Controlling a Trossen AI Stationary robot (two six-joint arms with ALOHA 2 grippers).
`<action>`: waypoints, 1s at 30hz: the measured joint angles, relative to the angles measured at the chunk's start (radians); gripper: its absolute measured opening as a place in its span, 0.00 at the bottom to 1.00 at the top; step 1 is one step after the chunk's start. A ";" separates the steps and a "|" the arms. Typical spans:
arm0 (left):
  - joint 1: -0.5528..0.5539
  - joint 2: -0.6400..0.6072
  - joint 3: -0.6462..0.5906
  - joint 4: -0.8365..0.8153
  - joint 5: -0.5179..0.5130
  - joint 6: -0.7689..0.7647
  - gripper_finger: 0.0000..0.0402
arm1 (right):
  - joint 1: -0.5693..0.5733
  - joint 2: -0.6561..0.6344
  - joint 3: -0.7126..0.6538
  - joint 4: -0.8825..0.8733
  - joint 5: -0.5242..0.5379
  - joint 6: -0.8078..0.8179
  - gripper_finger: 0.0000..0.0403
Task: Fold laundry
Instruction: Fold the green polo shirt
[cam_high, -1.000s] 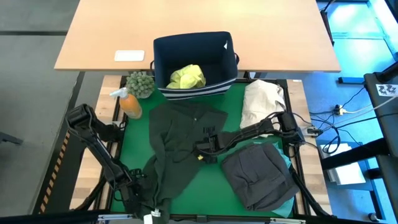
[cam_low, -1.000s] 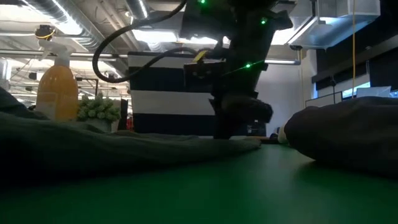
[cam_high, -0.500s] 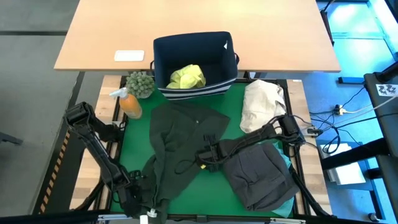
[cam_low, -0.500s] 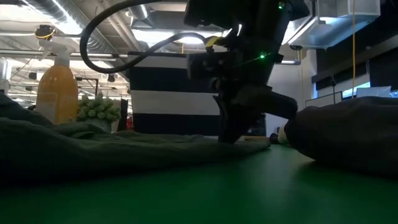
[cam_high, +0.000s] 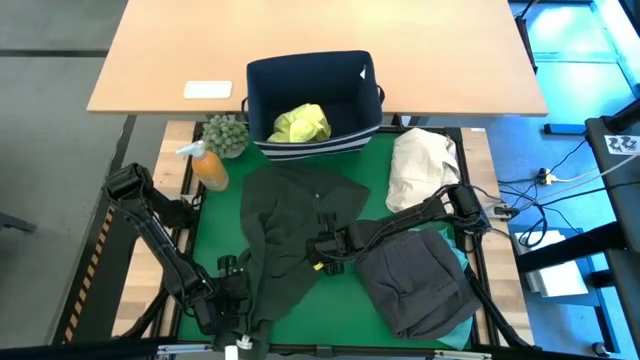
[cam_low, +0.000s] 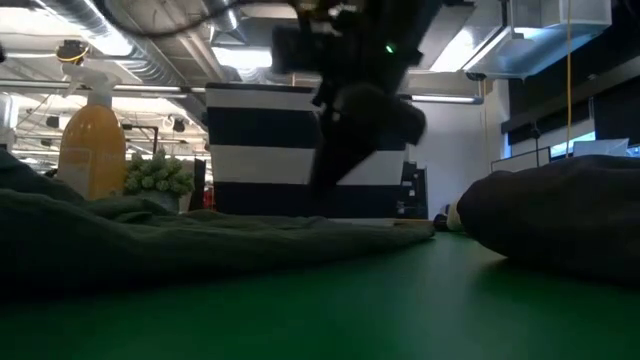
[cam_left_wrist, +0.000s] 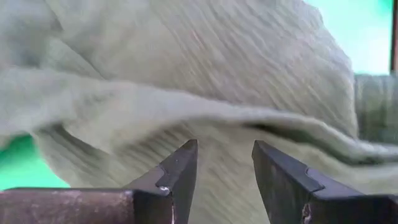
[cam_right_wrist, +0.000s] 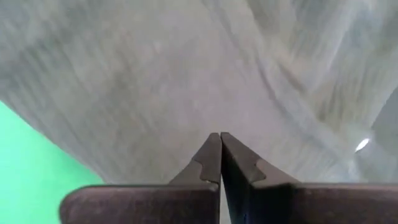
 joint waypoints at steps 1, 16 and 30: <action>0.000 0.000 0.000 -0.005 -0.022 0.005 0.38 | 0.000 0.000 0.011 0.005 -0.007 -0.006 0.01; 0.001 -0.001 0.001 0.007 -0.369 -0.026 0.38 | -0.006 0.000 0.034 0.326 -0.244 -0.151 0.01; 0.046 -0.002 0.002 -0.015 -0.466 0.076 0.38 | -0.078 0.000 0.033 0.435 -0.338 -0.185 0.01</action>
